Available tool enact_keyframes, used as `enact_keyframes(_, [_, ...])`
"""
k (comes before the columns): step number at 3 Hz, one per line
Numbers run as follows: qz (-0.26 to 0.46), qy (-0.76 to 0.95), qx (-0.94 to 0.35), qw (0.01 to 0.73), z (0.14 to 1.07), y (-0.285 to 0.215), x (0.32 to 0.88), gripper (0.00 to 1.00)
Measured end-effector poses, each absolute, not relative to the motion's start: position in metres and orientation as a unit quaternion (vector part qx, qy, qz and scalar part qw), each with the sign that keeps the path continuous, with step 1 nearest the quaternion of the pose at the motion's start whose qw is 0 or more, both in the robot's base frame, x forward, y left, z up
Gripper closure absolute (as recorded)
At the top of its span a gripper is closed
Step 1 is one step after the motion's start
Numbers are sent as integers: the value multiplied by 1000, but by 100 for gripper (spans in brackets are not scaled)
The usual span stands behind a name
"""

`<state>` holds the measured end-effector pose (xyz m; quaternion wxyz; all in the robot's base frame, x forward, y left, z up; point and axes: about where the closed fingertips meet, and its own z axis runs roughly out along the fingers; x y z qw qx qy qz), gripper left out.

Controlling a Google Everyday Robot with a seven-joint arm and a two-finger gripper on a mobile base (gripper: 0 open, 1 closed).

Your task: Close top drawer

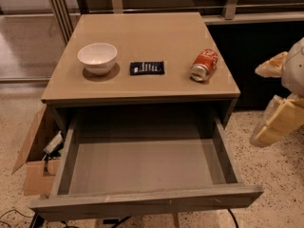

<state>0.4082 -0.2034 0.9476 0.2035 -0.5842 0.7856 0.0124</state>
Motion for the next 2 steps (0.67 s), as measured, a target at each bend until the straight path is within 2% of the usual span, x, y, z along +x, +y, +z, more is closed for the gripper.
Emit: enact_keyframes(2, [87, 787, -558, 248, 876, -162, 351, 80])
